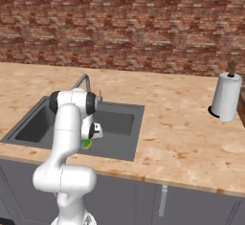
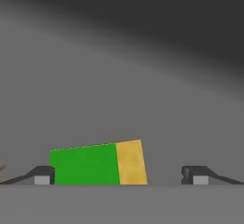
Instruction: Pick up the sponge and dish brush from the sink, and place them back in the cabinet, and close the cabinet door.
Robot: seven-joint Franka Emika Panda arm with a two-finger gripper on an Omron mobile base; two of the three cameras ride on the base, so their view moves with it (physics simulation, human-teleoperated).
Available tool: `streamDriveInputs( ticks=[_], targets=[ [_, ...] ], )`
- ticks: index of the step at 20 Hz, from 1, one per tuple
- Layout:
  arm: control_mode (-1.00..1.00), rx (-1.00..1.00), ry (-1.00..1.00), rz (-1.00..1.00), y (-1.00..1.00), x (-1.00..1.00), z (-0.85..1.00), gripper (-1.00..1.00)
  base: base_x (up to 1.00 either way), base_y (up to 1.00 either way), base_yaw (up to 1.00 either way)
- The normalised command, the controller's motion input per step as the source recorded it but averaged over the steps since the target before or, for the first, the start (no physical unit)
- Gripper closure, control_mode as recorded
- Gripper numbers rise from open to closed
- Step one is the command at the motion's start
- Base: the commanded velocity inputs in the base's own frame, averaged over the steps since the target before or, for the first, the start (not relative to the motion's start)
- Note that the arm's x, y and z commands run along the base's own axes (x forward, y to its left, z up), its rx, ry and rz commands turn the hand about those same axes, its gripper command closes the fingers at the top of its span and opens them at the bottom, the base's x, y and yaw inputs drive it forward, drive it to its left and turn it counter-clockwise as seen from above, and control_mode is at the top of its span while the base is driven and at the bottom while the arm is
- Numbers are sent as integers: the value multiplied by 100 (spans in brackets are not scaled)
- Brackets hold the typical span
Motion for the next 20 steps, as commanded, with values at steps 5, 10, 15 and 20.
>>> streamDriveInputs(
  ticks=[5, 10, 15, 20],
  targets=[
    [-100, -2, 7, 0, 16, 0, -41, -100, 0, 0, 0],
    [-100, -1, 13, 0, 18, 0, -45, 100, 0, 0, 0],
    [-100, 0, 16, 0, 10, 0, -37, 100, 0, 0, 0],
    [-100, 0, 10, 0, 5, 0, -24, 100, 0, 0, 0]
  ],
)
